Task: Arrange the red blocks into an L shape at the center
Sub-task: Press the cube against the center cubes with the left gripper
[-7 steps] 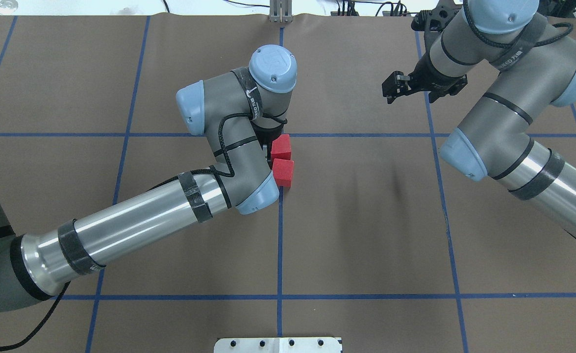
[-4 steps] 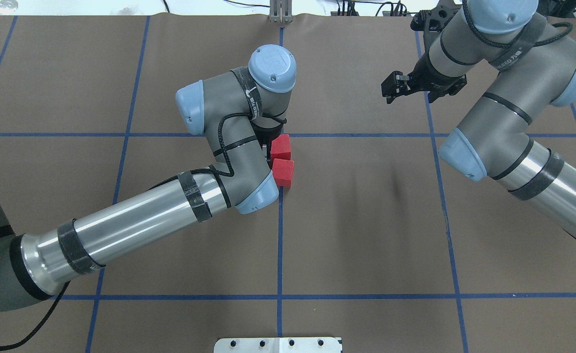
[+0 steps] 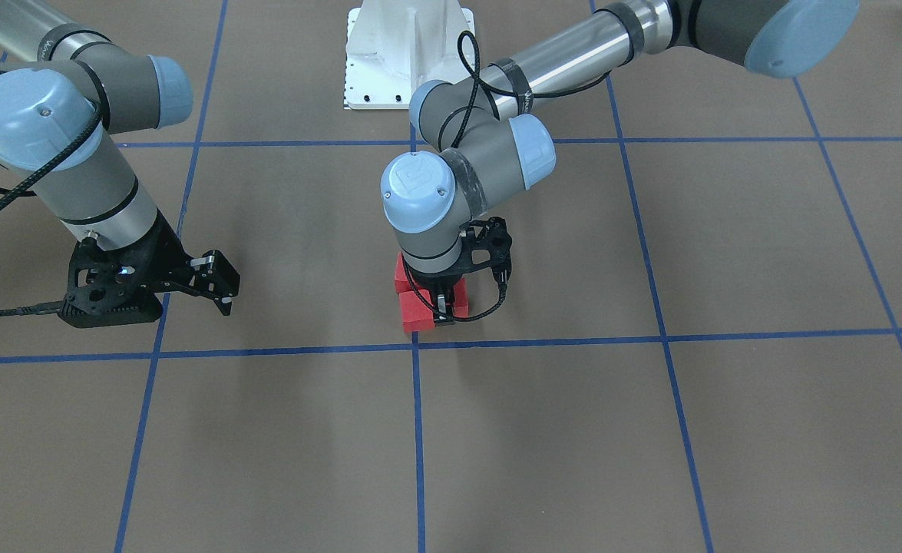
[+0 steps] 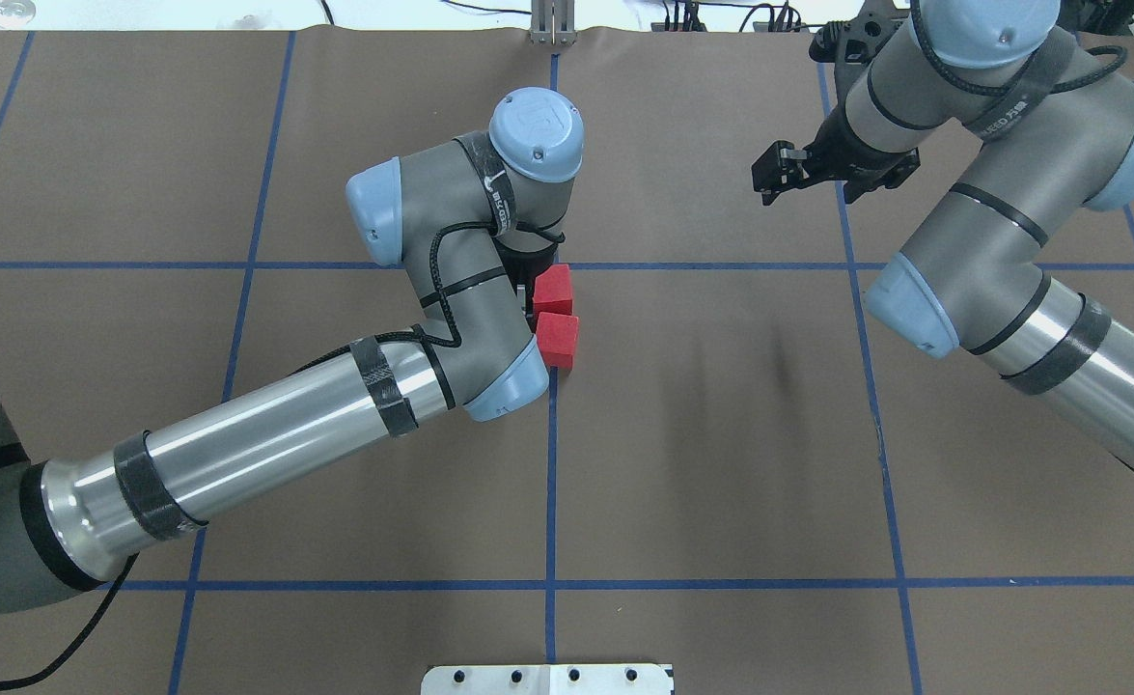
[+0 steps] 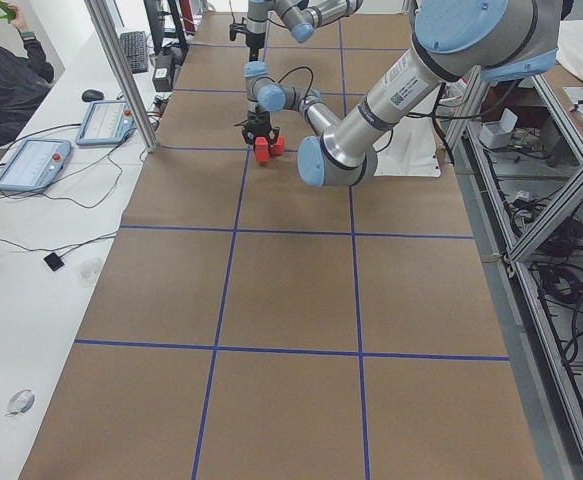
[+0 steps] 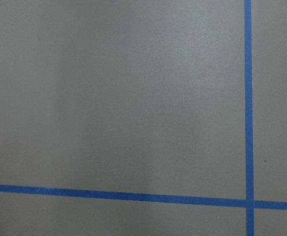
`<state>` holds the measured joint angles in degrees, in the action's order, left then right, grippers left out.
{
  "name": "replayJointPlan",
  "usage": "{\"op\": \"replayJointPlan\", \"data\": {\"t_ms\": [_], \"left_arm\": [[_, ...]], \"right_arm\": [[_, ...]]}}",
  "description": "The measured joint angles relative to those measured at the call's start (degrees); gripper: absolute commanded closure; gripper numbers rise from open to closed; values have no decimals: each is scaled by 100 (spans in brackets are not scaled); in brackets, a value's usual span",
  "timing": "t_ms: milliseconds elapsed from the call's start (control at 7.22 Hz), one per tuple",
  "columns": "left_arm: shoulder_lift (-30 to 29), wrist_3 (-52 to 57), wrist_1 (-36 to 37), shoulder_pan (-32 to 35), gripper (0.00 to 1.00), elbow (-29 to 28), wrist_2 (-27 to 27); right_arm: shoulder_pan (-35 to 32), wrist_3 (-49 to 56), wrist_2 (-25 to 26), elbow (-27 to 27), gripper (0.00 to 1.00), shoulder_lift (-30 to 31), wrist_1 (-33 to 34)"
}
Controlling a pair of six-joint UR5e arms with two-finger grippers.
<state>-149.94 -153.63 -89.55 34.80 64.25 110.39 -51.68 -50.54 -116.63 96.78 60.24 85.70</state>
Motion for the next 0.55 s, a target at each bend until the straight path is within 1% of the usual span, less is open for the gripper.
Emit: {"op": "replayJointPlan", "data": {"t_ms": [139,277,554], "left_arm": [[0,0,-1,0,49,0,0],[0,1,-1,0,44,0,0],[0,7,-1,6,14,-1,0]], "right_arm": [[0,1,0,0,1,1,0],[0,1,0,-1,1,-1,0],[0,1,0,-1,1,1,0]]}}
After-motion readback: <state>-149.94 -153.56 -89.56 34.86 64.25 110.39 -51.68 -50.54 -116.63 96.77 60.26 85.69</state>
